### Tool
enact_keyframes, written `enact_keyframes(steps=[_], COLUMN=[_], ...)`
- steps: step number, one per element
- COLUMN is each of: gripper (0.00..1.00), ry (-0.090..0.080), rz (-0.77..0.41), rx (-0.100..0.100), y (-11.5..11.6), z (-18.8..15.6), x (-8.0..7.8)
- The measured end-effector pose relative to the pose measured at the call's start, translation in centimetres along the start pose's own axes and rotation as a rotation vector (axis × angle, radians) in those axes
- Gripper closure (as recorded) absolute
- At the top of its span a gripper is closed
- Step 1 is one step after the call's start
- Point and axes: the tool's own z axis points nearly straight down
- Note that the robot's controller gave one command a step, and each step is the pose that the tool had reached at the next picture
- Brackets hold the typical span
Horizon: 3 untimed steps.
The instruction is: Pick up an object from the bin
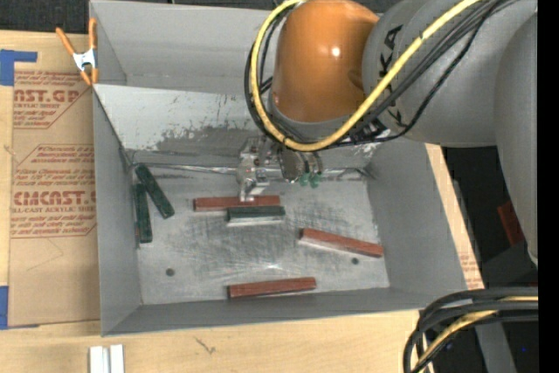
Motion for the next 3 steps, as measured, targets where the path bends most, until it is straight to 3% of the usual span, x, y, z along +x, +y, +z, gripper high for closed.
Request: enact_keyframes(steps=[1, 2, 3], gripper=[0.00, 0.00, 0.00], ry=[0.000, 0.000, -0.004], rz=[0.000, 0.000, -0.008], rx=[0.000, 0.000, -0.001], y=[0.0, 0.0, 0.1], z=[0.0, 0.0, 6.6], x=[0.0, 0.0, -0.9])
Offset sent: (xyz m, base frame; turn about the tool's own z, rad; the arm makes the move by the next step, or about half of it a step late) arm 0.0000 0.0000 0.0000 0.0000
